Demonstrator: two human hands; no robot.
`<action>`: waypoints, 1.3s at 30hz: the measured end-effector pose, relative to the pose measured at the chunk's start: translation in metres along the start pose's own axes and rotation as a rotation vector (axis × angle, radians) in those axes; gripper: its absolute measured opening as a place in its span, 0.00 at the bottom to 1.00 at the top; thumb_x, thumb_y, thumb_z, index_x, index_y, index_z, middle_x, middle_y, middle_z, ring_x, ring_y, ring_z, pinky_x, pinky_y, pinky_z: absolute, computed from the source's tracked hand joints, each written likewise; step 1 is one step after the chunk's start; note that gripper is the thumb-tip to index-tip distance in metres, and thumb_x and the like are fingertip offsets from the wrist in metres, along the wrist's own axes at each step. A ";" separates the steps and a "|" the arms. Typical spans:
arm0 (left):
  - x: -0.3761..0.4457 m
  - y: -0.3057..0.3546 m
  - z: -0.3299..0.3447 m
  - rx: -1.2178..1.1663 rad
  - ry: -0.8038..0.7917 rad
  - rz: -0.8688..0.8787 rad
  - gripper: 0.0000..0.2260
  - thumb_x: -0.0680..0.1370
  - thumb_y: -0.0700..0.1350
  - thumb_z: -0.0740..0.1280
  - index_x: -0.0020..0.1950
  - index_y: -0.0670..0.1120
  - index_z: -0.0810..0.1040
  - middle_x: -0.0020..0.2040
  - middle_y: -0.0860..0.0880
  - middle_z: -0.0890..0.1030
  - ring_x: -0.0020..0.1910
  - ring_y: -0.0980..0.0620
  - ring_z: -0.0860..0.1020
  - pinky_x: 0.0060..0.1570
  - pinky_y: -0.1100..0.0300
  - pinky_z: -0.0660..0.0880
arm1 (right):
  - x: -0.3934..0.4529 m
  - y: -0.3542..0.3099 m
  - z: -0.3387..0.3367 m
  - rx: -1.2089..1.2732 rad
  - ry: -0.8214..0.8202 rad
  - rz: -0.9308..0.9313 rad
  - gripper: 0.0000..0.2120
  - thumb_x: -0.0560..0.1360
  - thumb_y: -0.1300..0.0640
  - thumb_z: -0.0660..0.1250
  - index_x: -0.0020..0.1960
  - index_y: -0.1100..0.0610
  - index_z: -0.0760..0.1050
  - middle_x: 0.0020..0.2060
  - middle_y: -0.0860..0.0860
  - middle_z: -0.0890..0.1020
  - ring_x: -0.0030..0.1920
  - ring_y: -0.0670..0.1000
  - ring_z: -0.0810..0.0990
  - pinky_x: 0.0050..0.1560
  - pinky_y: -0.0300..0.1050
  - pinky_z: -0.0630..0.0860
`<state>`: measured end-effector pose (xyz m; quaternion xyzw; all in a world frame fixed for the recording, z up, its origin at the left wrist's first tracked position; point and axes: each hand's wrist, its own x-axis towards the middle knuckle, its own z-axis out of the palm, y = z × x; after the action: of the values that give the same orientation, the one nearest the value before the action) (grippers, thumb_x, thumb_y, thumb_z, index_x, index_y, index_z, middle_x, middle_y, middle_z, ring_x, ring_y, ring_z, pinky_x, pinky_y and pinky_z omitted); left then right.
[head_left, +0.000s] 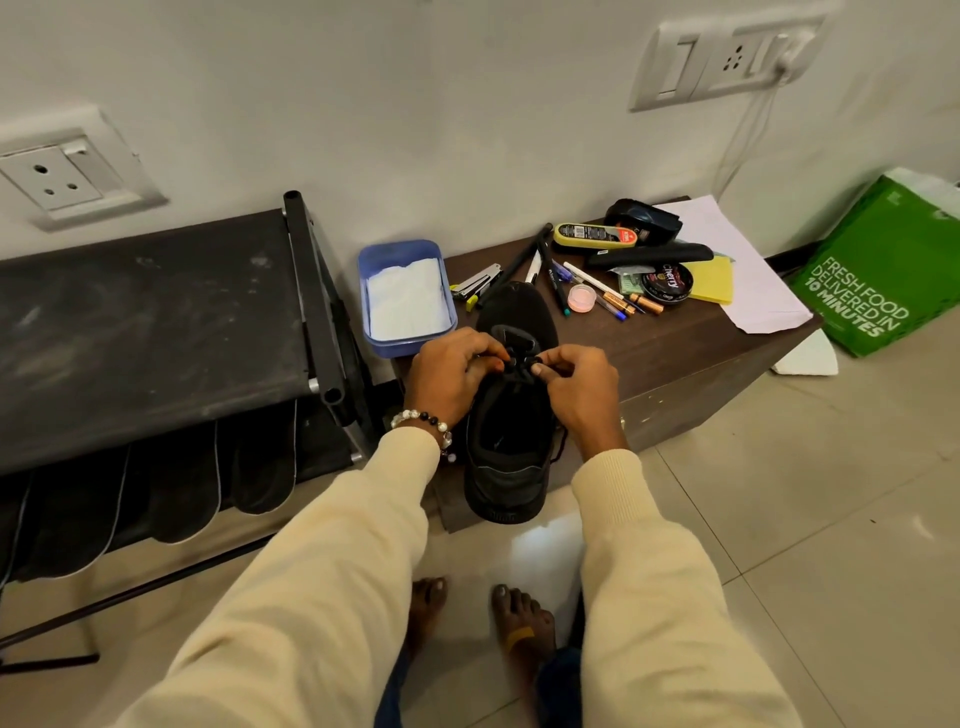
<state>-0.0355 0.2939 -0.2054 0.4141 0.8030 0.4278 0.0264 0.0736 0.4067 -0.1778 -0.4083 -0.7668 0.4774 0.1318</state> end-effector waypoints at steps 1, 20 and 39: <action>0.000 0.000 0.001 0.010 0.008 0.012 0.06 0.75 0.37 0.68 0.48 0.44 0.84 0.44 0.47 0.83 0.44 0.49 0.81 0.50 0.52 0.79 | 0.000 0.000 0.000 -0.003 0.000 -0.012 0.04 0.76 0.60 0.67 0.48 0.54 0.80 0.46 0.50 0.81 0.50 0.47 0.78 0.54 0.43 0.74; -0.001 0.000 0.006 0.167 -0.010 0.027 0.06 0.78 0.35 0.62 0.46 0.44 0.75 0.44 0.47 0.77 0.41 0.50 0.74 0.39 0.54 0.73 | 0.003 0.007 0.001 -0.008 -0.077 -0.033 0.08 0.75 0.61 0.67 0.53 0.52 0.77 0.49 0.48 0.80 0.51 0.45 0.77 0.55 0.42 0.74; 0.006 -0.005 0.002 0.044 -0.093 -0.032 0.05 0.78 0.35 0.63 0.48 0.43 0.77 0.48 0.49 0.76 0.47 0.49 0.75 0.48 0.54 0.75 | -0.002 0.005 0.007 -0.010 0.028 -0.075 0.05 0.75 0.59 0.68 0.50 0.53 0.79 0.44 0.46 0.80 0.48 0.44 0.77 0.51 0.39 0.73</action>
<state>-0.0419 0.2979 -0.2085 0.4209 0.8166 0.3902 0.0613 0.0735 0.4017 -0.1846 -0.3865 -0.7820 0.4626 0.1582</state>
